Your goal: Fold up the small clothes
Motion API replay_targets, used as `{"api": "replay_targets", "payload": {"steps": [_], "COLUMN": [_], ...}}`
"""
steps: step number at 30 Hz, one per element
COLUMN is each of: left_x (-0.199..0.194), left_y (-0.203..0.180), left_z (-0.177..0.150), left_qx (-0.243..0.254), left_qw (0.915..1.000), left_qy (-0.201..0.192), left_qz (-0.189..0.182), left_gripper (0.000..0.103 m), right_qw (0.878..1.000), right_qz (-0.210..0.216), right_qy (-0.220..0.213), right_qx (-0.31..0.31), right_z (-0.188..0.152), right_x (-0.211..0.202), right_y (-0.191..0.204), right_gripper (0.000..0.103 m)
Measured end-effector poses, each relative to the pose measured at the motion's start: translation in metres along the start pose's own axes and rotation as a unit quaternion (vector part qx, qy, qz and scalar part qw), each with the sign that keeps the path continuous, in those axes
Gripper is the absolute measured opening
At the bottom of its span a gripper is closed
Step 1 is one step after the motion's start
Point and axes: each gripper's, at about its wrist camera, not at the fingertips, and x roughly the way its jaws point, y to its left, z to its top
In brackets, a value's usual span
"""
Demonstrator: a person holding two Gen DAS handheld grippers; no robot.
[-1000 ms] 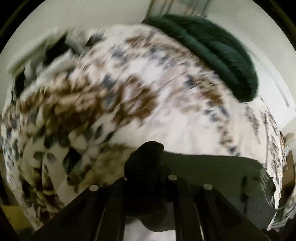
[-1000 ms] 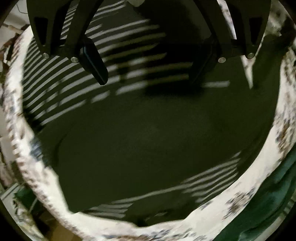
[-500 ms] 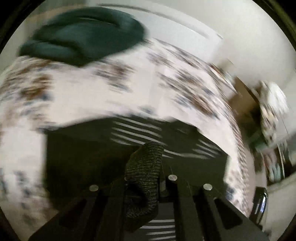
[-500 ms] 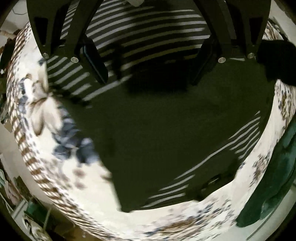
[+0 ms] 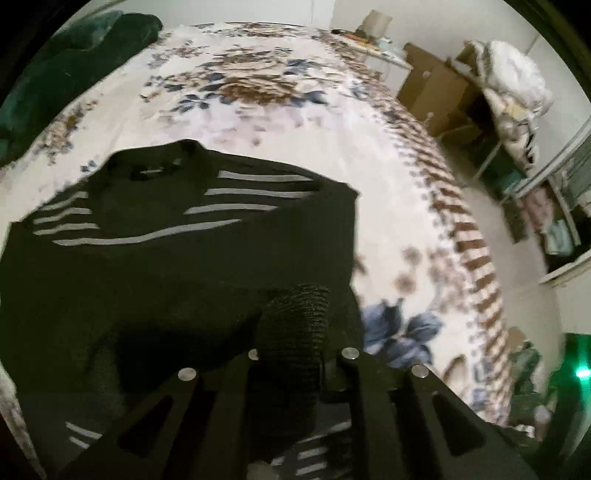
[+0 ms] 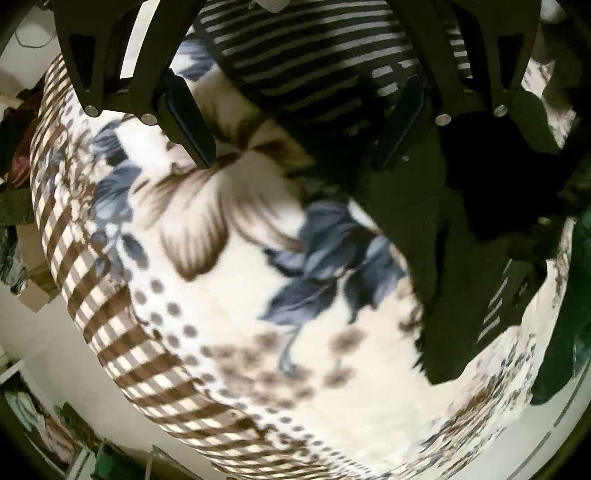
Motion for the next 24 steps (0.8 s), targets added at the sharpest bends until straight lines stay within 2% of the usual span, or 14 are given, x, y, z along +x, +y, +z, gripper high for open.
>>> {"api": "replay_targets", "payload": {"steps": [2,3,4,7,9,12,14,16,18,20,21,22,23,24], "left_x": [-0.010,-0.018,-0.024,-0.064,-0.092,-0.126,-0.131,-0.125,-0.116,-0.107,-0.104,-0.100,-0.097,-0.094], "left_y": [0.010,0.017,0.024,0.068,0.107,0.176,0.213,0.248,0.282,0.305,0.311,0.319,0.319,0.323], "left_z": [0.004,0.008,0.010,0.017,0.017,0.005,-0.006,-0.018,-0.032,-0.044,-0.047,-0.051,-0.053,-0.054], "left_qx": [-0.010,-0.014,-0.017,-0.039,-0.057,-0.090,-0.103,-0.119,-0.144,-0.170,-0.177,-0.186,-0.190,-0.196], "left_qw": [0.9996,0.9991,0.9985,0.9935,0.9874,0.9727,0.9652,0.9577,0.9505,0.9461,0.9451,0.9425,0.9417,0.9404], "left_qy": [-0.026,-0.039,-0.051,-0.103,-0.131,-0.156,-0.150,-0.124,-0.100,-0.082,-0.077,-0.074,-0.073,-0.071], "left_qz": [0.005,0.007,0.009,0.031,0.069,0.146,0.188,0.231,0.256,0.264,0.264,0.267,0.268,0.269], "left_gripper": [0.040,0.071,0.092,0.096,0.100,0.100,0.100,0.100,0.100,0.100,0.100,0.100,0.100,0.100], "right_qw": [1.000,0.999,0.999,0.997,0.994,0.991,0.990,0.990,0.993,0.992,0.992,0.992,0.993,0.993], "right_qz": [0.024,0.033,0.043,0.078,0.104,0.132,0.130,0.109,0.071,0.057,0.050,0.045,0.038,0.032], "right_qy": [0.004,0.003,0.003,-0.007,-0.018,-0.025,-0.028,-0.014,0.005,0.033,0.043,0.045,0.031,0.011], "right_qx": [0.008,0.010,0.011,0.015,0.010,-0.020,-0.049,-0.083,-0.098,-0.106,-0.107,-0.108,-0.109,-0.111], "right_z": [0.003,0.002,0.003,0.007,0.011,0.023,0.033,0.042,0.051,0.058,0.057,0.056,0.054,0.052], "right_x": [-0.007,-0.011,-0.016,-0.036,-0.053,-0.064,-0.057,-0.036,-0.008,0.016,0.024,0.027,0.023,0.017], "right_y": [-0.010,-0.013,-0.016,-0.021,-0.023,0.005,0.031,0.058,0.079,0.090,0.094,0.098,0.100,0.103], "right_gripper": [0.091,0.091,0.091,0.091,0.091,0.091,0.091,0.091,0.091,0.089,0.070,0.028,0.014,0.011]}}
